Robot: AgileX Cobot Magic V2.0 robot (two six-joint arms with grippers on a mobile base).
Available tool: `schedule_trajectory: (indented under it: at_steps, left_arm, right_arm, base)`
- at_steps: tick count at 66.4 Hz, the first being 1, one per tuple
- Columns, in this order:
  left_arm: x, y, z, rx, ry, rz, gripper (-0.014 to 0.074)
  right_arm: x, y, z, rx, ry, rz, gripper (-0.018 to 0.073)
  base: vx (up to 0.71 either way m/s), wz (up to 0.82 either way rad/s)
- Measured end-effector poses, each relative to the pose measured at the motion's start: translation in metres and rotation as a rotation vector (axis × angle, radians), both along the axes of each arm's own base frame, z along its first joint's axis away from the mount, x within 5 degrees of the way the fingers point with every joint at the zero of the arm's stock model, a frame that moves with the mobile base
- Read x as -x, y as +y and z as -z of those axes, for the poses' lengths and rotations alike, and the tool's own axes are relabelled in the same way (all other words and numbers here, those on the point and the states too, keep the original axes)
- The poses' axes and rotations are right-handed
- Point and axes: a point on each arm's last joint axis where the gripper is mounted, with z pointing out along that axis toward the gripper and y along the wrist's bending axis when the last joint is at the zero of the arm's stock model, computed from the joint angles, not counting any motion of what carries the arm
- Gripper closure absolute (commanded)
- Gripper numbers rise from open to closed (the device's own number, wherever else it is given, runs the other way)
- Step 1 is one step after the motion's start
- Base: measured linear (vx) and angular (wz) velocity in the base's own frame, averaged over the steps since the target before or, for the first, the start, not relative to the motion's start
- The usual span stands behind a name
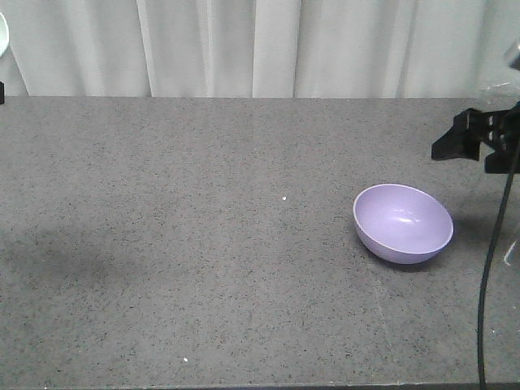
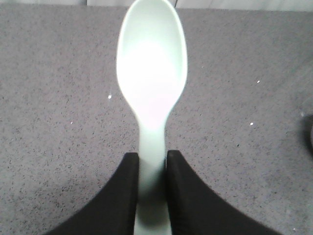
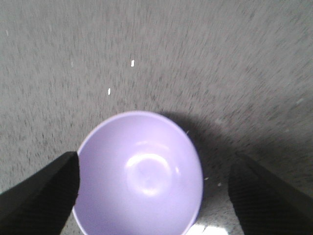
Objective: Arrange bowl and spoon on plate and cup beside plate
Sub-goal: 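Lower the right gripper to the lavender bowl rim and grip it, then lift the bowl with the right gripper and the spoon with the left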
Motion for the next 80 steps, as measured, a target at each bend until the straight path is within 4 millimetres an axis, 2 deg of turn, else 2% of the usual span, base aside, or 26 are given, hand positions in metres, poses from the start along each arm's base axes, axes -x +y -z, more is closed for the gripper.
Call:
schedule_trajectory:
  at_steps: [11,29,38,45,62,74,80]
  left_arm:
    - [0.01,-0.002,-0.008,0.004,-0.032,0.004,0.0605]
    - [0.01,-0.002,-0.008,0.003,-0.032,0.005,0.0605]
    - [0.01,-0.002,-0.008,0.003,-0.032,0.005,0.0605]
    - [0.01,-0.002,-0.008,0.003,-0.032,0.005,0.0605]
    - [0.01,-0.002,-0.008,0.003,-0.032,0.005,0.0604]
    - [0.01,-0.002,-0.008,0.003,-0.032,0.005,0.0604]
    - [0.01,-0.002,-0.008,0.003,-0.031,0.005,0.0604]
  right_arm:
    - [-0.019,-0.002,0.039,-0.027,0.123,-0.022,-0.0035]
    - [-0.032,-0.005,0.079,-0.043,0.255,-0.048,-0.0032]
    - [-0.036,-0.006,0.092,-0.043,0.289,-0.058,0.0011]
    - [-0.037,-0.005,0.1,-0.053,0.322,-0.065,0.0118]
    - [-0.038,-0.005,0.108,-0.063,0.357,-0.073,0.0572]
    - [-0.04,-0.005,0.103,-0.064,0.342,-0.09,0.057]
    - [-0.041,-0.002,0.086,-0.08,0.3,-0.133,0.0568]
  base:
    - [0.0,0.0]
    - [0.0,0.0]
    - [0.0,0.0]
    - [0.0,0.0]
    - [0.0,0.0]
    - [0.0,0.0]
    - [0.0,0.0]
